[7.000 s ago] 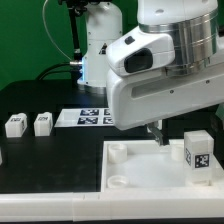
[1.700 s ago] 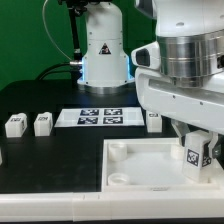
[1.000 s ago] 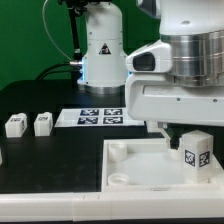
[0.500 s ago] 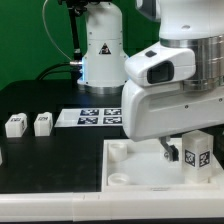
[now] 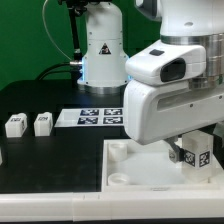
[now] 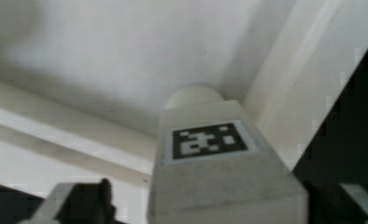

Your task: Assemble one leg

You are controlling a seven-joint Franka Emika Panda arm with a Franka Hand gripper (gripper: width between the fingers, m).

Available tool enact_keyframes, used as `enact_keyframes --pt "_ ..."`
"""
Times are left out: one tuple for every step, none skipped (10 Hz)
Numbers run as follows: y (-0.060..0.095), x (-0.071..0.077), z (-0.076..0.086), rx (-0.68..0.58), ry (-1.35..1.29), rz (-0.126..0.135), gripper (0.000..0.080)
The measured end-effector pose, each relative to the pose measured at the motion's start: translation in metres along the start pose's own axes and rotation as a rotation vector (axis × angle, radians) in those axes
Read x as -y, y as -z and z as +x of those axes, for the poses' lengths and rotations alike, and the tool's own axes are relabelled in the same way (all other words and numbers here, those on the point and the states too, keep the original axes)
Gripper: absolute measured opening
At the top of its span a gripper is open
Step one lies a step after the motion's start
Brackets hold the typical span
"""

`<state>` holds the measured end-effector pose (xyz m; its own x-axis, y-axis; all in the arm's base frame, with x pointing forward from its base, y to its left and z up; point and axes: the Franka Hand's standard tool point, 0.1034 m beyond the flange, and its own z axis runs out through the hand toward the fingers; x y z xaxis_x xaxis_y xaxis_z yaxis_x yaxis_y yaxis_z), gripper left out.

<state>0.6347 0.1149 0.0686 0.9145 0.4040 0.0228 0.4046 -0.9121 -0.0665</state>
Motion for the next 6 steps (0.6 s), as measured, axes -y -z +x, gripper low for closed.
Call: enact_keyframes --pt "-0.0002 0.0 -0.0001 0.0 0.0 0.0 0.0287" --pt "-0.0002 -0.0001 -0.0001 0.0 0.0 0.0 0.0287" --pt "-0.0002 0.0 -0.0001 0.0 -0.004 0.0 0.0288" --pt "-0.0002 0.0 -0.0001 0.0 -0.044 0.0 0.0288" --pt "-0.0003 0.0003 0.0 0.0 -0.088 0.002 0.0288" --pt "-0.0003 0.0003 0.0 -0.001 -0.183 0.002 0.0288"
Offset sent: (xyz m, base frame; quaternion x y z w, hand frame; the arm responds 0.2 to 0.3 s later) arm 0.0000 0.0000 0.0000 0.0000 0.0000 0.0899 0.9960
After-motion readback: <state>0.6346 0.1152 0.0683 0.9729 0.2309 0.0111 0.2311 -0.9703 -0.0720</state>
